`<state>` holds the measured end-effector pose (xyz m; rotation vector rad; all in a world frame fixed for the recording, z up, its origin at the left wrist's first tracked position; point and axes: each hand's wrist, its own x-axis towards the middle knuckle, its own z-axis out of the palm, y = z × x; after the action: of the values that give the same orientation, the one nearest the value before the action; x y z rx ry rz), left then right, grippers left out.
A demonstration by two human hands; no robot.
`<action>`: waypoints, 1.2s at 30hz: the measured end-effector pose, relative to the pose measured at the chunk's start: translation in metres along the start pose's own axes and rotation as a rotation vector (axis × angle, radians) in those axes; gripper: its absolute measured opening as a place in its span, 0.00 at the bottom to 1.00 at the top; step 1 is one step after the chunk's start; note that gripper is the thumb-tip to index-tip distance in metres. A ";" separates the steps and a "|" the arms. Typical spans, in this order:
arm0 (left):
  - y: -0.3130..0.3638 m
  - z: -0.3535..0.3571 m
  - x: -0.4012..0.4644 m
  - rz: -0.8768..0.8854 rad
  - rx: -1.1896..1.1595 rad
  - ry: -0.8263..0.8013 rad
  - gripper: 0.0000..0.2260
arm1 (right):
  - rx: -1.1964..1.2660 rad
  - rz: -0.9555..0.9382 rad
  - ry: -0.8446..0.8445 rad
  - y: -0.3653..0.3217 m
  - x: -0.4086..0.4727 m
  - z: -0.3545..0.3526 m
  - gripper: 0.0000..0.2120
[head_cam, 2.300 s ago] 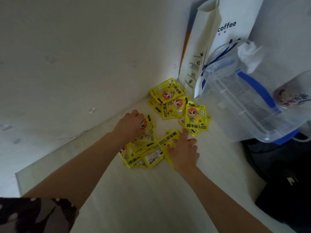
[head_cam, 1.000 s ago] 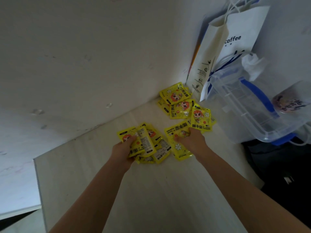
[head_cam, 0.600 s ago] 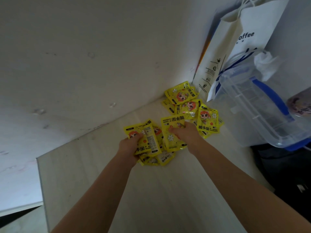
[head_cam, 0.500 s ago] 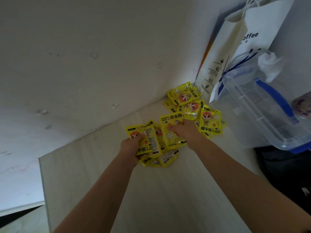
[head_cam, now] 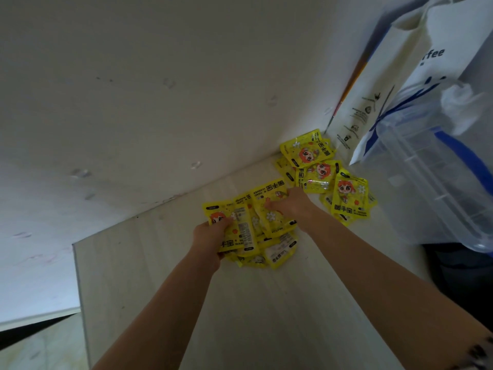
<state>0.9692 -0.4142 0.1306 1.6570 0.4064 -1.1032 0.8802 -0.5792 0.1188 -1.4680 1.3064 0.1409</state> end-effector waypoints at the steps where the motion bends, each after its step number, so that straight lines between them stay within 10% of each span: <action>1: -0.001 0.001 0.000 0.004 0.002 0.001 0.07 | 0.005 0.002 0.000 0.000 0.000 0.000 0.22; 36: -0.036 -0.008 -0.049 0.229 0.239 -0.014 0.06 | 0.148 -0.043 0.141 0.078 -0.087 -0.041 0.16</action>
<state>0.9216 -0.3815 0.1504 1.8509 0.0734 -1.0208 0.7666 -0.5385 0.1460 -1.3986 1.3670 -0.0873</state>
